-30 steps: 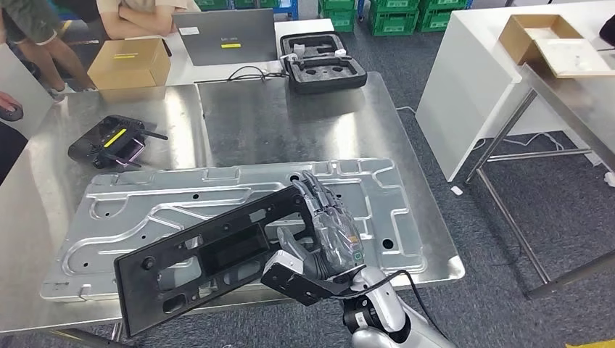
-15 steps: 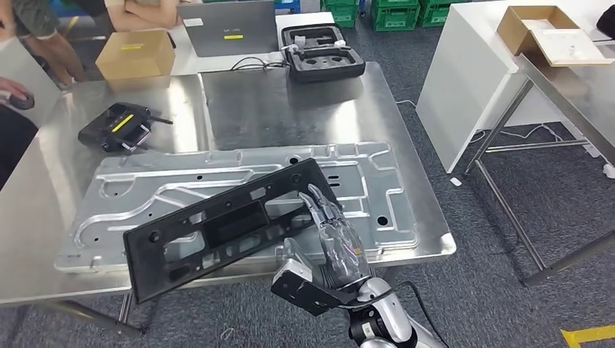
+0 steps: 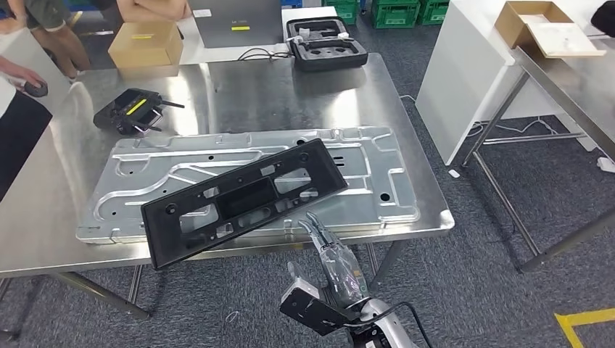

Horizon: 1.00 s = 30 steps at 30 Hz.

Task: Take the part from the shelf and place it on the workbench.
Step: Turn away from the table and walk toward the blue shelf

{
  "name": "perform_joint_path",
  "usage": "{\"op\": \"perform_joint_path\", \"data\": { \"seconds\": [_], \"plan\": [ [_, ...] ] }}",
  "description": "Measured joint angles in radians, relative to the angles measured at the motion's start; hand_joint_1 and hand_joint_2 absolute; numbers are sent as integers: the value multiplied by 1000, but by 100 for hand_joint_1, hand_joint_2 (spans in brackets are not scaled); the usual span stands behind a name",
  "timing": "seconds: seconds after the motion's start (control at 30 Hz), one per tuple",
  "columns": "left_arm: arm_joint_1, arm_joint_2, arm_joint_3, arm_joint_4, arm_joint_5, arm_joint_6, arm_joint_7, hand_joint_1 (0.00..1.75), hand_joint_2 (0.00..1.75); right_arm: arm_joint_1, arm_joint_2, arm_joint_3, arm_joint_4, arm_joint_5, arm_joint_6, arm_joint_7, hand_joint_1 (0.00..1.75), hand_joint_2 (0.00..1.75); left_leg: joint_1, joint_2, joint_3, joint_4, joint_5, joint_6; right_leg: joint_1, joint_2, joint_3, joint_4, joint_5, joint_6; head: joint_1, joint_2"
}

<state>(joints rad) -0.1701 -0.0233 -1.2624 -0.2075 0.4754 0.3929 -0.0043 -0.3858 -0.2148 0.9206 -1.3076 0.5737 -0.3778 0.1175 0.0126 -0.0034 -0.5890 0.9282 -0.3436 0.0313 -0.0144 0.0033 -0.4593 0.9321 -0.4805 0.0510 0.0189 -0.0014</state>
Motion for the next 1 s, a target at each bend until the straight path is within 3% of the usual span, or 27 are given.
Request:
{"op": "perform_joint_path", "data": {
  "seconds": [0.1, 0.17, 0.23, 0.27, 0.3, 0.33, 0.4, 0.47, 0.53, 0.6, 0.63, 0.67, 0.73, 0.77, 0.8, 0.83, 0.87, 0.93, 0.97, 1.0],
  "plan": [
    [4, 0, 5, 0, 3, 5, -4, 0, 0, 27, 1, -3, 21, -41, 11, -27, 0, 0, 1, 0, -9, 6, 4, -18, 1, -3, -11, -6, 13, -20, -1, 0],
    [10, 0, 11, 0, 9, 7, -6, 0, 0, 51, 3, -4, 42, -68, 19, -48, 0, 0, 5, 0, -37, 72, -63, -28, -2, -10, -29, -8, 31, -37, -2, 0],
    [16, 0, 16, 0, 13, 10, -7, 0, 0, 76, 6, -4, 68, -89, 20, -71, 0, 0, 6, 0, -81, 211, -165, -37, -2, -14, -53, -7, 50, -45, -3, 0],
    [19, 0, 19, 0, 14, 12, -8, 0, 0, 89, 9, -4, 84, -99, 20, -83, 0, 0, 6, 0, -96, 277, -194, -40, -1, -14, -67, -6, 59, -46, -3, 0],
    [21, 1, 21, 0, 15, 13, -9, 0, 0, 102, 12, -4, 100, -109, 18, -96, 0, 0, 6, 0, -95, 313, -200, -41, 0, -15, -80, -6, 69, -46, -3, 0],
    [22, 1, 22, 0, 16, 15, -10, 0, 0, 113, 17, -4, 117, -120, 17, -110, 0, 0, 6, 0, -77, 313, -186, -41, 1, -15, -93, -5, 78, -45, -3, 0],
    [23, 1, 24, 0, 19, 18, -13, 0, 0, 132, 29, -4, 156, -146, 15, -139, 0, 0, 5, 0, 14, 200, -134, -35, 1, -13, -114, -3, 95, -40, -3, 0],
    [22, 1, 27, 0, 21, 20, -16, 0, 0, 146, 43, -4, 194, -169, 11, -164, 0, 0, 0, -1, 116, 45, -119, -23, 3, -12, -128, -1, 110, -31, -2, 0],
    [24, 1, 31, 0, 23, 23, -18, 0, 0, 158, 58, -3, 233, -187, 10, -181, 0, 0, -7, -2, 150, -21, -125, -12, 5, -13, -132, -2, 124, -19, -2, 0],
    [29, 1, 38, 0, 28, 24, -19, 0, 0, 168, 71, -2, 274, -213, 20, -198, 0, 0, -6, -2, 136, -22, -112, 2, 3, -12, -138, 0, 129, -7, -2, 0],
    [30, 0, 40, 0, 32, 26, -20, 0, 0, 172, 79, -2, 300, -234, 28, -211, 0, 0, -4, -1, 127, -22, -103, 11, 2, -11, -148, 16, 109, -2, -1, 0],
    [32, 0, 42, 0, 34, 28, -21, 0, 0, 177, 87, -1, 327, -257, 35, -226, 0, 0, -2, 1, 116, -24, -92, 20, 1, -9, -163, 54, 70, 1, -1, 0],
    [33, 0, 46, 0, 39, 32, -23, 0, 0, 187, 107, 2, 391, -318, 42, -255, 0, 0, -3, 2, 91, -23, -72, 29, 0, -7, -207, 186, -37, 6, 0, 0],
    [35, 0, 47, 0, 41, 35, -23, 0, 0, 192, 116, 2, 426, -352, 44, -266, 0, 0, -3, 2, 78, -23, -62, 29, -1, -7, -223, 257, -73, 8, 1, 0],
    [37, 0, 48, 0, 44, 37, -23, 0, 0, 196, 126, 2, 464, -391, 46, -273, 0, 0, -4, 2, 66, -22, -52, 29, -1, -7, -228, 305, -84, 9, 1, 0],
    [40, 0, 49, 0, 47, 38, -23, 0, 0, 200, 135, 2, 501, -429, 47, -275, 0, 0, -4, 2, 54, -20, -43, 28, -1, -7, -216, 318, -71, 9, 1, 0],
    [42, 0, 49, 0, 48, 39, -23, 0, 0, 202, 143, 2, 538, -466, 48, -274, 0, 0, -4, 2, 42, -18, -34, 26, -1, -7, -182, 290, -43, 8, 2, 0],
    [45, 0, 49, 0, 50, 41, -23, 0, 0, 207, 156, 2, 602, -521, 48, -266, 0, 0, -5, 0, 22, -11, -21, 20, 0, -7, -74, 145, 0, 2, 2, 0],
    [46, 0, 49, 0, 51, 42, -23, 0, 0, 209, 161, 1, 631, -537, 48, -263, 0, 0, -6, 0, 15, -7, -15, 15, 2, -6, -24, 68, 2, -2, 2, 0],
    [47, 0, 50, 0, 51, 43, -23, 0, 0, 211, 167, 1, 658, -546, 48, -263, 0, 0, -7, 0, 10, -4, -9, 9, 5, -5, 7, 15, -3, -6, 2, 0]
  ]
}}
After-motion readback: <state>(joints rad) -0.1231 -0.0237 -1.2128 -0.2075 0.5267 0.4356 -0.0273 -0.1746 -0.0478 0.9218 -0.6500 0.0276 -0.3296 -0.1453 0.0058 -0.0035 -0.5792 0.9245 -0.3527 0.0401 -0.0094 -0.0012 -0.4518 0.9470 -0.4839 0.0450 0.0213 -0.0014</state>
